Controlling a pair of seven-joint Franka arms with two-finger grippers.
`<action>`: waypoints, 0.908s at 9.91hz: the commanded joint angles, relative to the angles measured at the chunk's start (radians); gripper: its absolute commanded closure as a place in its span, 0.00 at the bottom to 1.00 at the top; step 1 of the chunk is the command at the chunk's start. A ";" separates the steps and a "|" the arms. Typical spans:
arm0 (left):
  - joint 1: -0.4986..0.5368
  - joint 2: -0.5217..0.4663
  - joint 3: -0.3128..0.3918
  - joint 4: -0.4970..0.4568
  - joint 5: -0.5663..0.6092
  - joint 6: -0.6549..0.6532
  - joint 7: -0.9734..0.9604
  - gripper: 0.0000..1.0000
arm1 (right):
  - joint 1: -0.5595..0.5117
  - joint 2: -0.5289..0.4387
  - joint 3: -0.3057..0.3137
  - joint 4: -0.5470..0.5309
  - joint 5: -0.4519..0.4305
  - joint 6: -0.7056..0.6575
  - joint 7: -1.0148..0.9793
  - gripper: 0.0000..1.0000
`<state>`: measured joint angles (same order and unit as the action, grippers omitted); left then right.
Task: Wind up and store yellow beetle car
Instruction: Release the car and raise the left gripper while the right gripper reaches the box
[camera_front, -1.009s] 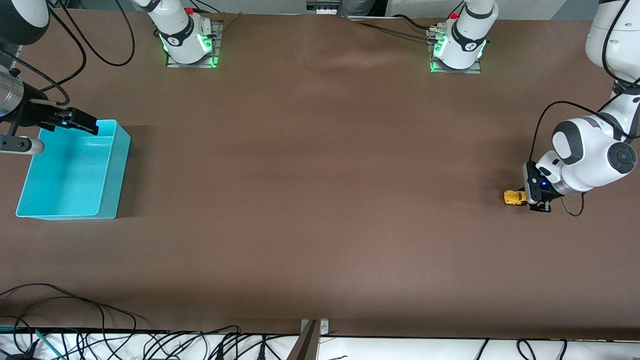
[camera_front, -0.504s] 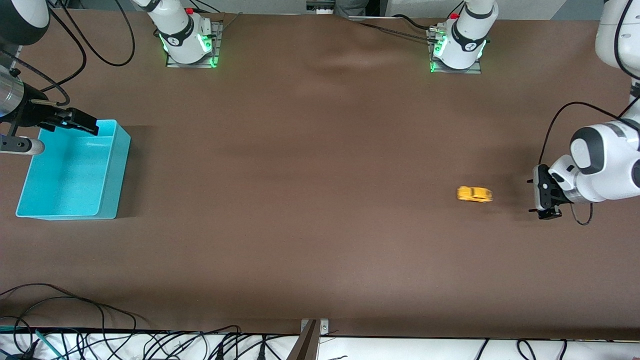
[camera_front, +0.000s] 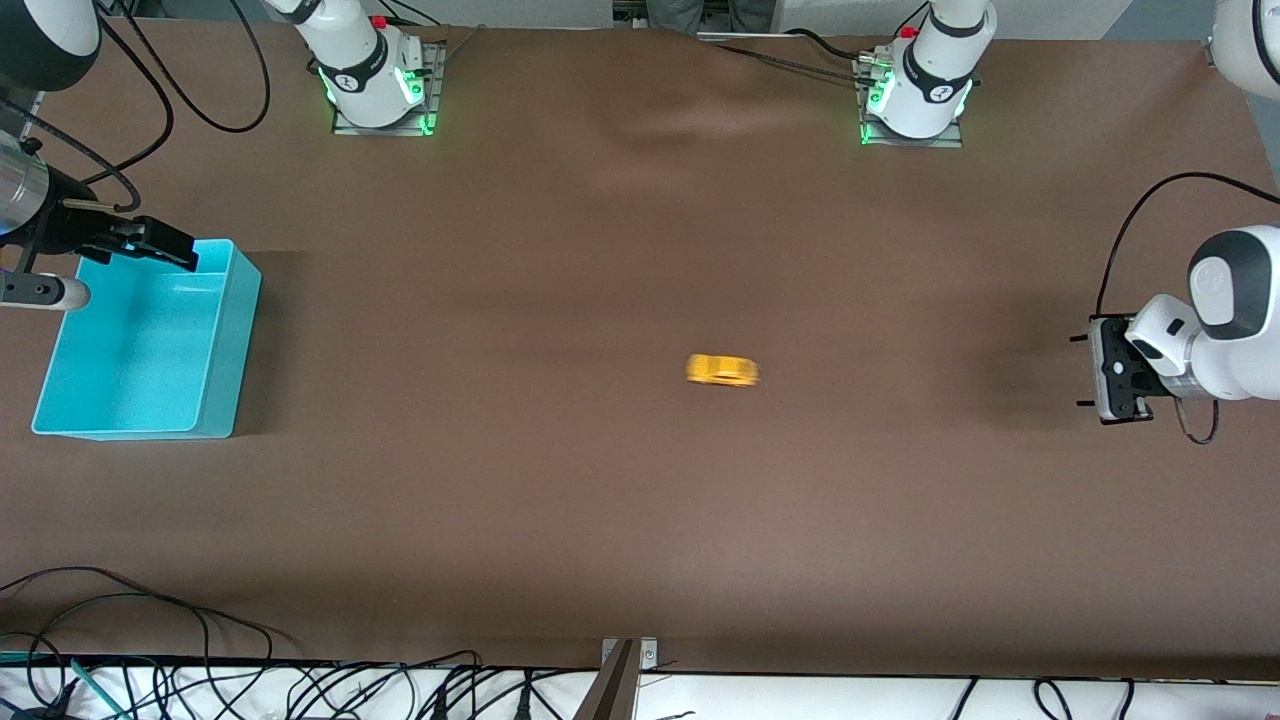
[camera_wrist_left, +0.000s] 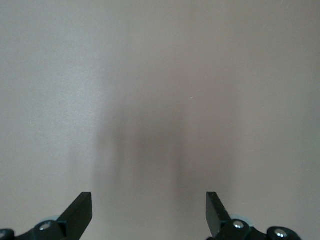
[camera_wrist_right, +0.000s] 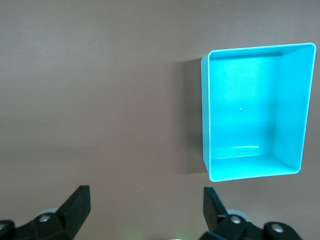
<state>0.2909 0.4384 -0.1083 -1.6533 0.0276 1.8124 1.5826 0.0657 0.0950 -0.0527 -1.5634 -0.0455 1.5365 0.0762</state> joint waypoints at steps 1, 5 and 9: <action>-0.019 -0.049 -0.001 0.059 0.020 -0.129 -0.140 0.00 | -0.003 -0.005 0.004 -0.006 -0.013 0.007 -0.003 0.00; -0.036 -0.138 -0.040 0.122 0.020 -0.269 -0.430 0.00 | -0.004 -0.003 0.004 -0.009 -0.013 0.007 -0.010 0.00; -0.036 -0.168 -0.128 0.219 0.020 -0.413 -0.836 0.00 | -0.004 0.012 0.004 -0.009 -0.010 0.004 -0.156 0.00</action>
<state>0.2539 0.2703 -0.2040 -1.4782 0.0276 1.4436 0.8769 0.0654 0.1086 -0.0529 -1.5638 -0.0455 1.5368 -0.0198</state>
